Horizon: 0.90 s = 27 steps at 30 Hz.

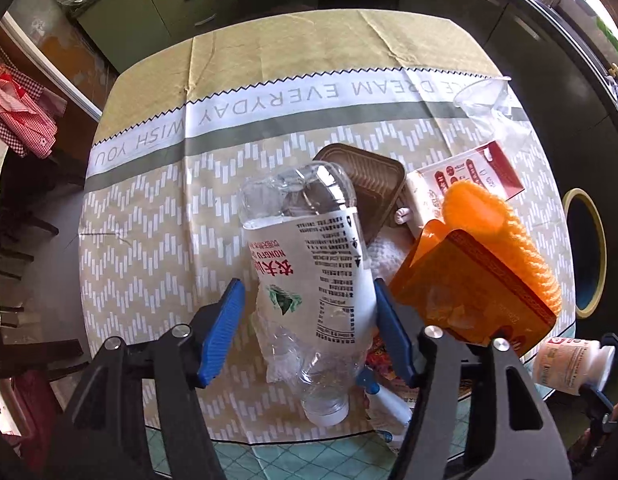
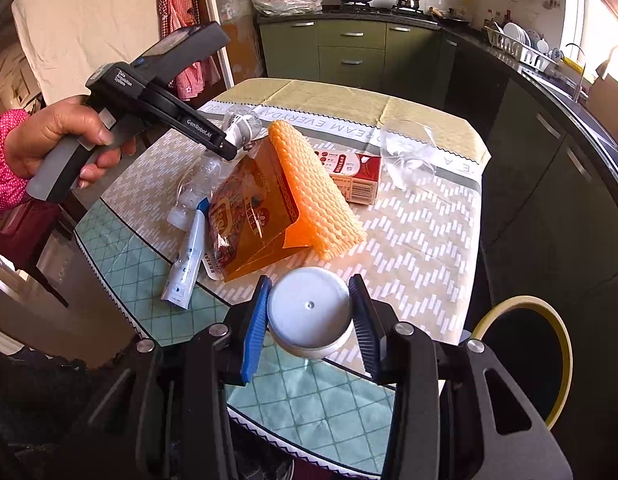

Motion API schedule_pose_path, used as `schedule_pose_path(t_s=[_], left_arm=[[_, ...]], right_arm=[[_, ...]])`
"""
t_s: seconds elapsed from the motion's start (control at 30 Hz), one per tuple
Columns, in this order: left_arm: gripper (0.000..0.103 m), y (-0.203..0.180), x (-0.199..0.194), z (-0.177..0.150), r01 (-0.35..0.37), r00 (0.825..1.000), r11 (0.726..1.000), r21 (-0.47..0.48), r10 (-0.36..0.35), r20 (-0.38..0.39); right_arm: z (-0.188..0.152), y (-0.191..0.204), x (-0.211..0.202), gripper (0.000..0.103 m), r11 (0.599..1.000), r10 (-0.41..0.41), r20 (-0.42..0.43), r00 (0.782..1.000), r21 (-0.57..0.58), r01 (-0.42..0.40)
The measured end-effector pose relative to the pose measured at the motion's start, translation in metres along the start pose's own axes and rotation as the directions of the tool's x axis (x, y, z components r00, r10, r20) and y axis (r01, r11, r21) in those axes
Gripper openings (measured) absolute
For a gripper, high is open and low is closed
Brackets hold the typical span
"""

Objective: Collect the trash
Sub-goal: 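Grasp the clear water bottle with the left tool while the right grasps the white round container, then carry the bottle and white container over the bin and open both tools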

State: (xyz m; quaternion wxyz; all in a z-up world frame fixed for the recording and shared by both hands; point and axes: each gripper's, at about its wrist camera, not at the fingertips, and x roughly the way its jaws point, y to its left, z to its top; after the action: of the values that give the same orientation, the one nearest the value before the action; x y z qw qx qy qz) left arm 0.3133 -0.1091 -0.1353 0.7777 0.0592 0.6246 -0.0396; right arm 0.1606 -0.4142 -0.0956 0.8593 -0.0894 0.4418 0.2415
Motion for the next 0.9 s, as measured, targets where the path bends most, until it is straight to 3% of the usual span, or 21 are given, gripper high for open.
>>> schedule_pose_path(t_s=[0.17, 0.27, 0.47, 0.6, 0.7, 0.9], left_arm=[[0.035, 0.003, 0.01, -0.003, 0.024, 0.999, 1.0, -0.007, -0.024, -0.027], [0.027, 0.007, 0.006, -0.003, 0.034, 0.999, 0.999, 0.002, -0.034, -0.012], [0.026, 0.01, -0.013, -0.008, 0.03, 0.999, 0.998, 0.061, -0.031, 0.022], [0.026, 0.015, -0.031, -0.014, 0.036, 0.998, 0.996, 0.083, -0.04, 0.057], [0.026, 0.018, -0.048, -0.018, 0.043, 0.995, 0.995, 0.092, -0.051, 0.089], [0.026, 0.009, -0.086, -0.025, 0.068, 0.985, 0.989, 0.13, -0.087, 0.146]], right_arm=[[-0.014, -0.022, -0.02, 0.04, 0.998, -0.041, 0.02, 0.999, 0.047, 0.04], [-0.024, -0.04, -0.034, 0.04, 0.993, -0.07, 0.034, 0.997, 0.094, 0.067], [-0.042, -0.088, -0.062, 0.04, 0.964, -0.163, 0.061, 0.985, 0.221, 0.146], [-0.056, -0.139, -0.075, 0.04, 0.912, -0.259, 0.046, 0.965, 0.34, 0.228], [-0.074, -0.184, -0.071, 0.04, 0.856, -0.314, -0.008, 0.949, 0.431, 0.287], [-0.116, -0.249, -0.021, 0.04, 0.769, -0.315, -0.136, 0.939, 0.543, 0.336]])
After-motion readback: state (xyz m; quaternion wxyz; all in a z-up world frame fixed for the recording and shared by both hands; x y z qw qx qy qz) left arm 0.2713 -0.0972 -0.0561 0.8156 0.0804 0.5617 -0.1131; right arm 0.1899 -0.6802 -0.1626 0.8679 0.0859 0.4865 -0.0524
